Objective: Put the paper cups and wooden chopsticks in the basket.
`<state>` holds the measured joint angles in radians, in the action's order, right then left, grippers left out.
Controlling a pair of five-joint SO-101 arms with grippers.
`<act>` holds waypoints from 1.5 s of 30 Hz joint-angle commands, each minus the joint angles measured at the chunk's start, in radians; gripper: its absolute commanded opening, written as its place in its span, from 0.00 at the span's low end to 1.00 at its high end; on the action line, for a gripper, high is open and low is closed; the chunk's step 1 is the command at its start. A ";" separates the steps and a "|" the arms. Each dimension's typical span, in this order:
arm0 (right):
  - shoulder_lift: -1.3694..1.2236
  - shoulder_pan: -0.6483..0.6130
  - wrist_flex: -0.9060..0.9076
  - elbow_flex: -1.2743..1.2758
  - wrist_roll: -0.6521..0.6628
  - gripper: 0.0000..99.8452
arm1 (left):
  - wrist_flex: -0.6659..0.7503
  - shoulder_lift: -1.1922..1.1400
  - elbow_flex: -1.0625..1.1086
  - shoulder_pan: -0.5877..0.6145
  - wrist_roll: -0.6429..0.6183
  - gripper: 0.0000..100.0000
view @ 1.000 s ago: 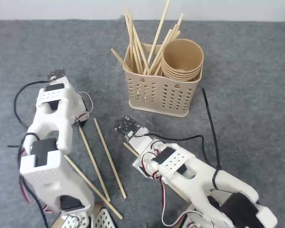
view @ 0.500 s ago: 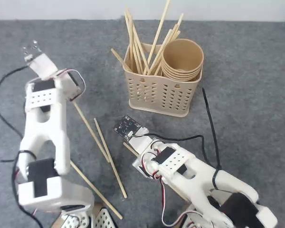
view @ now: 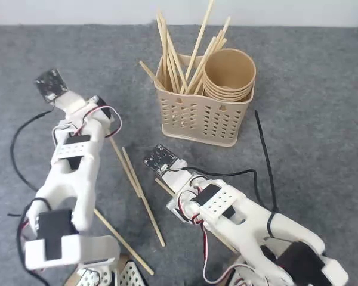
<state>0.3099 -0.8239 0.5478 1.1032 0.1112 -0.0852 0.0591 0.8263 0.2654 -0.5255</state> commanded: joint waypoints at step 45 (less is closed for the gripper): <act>0.449 0.286 -0.771 -0.574 -0.051 0.01 | 0.155 0.068 0.051 0.014 0.066 0.01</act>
<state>0.8485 -0.5432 -0.1596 0.6260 0.0038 0.0391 0.0713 0.8907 0.2716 -0.4595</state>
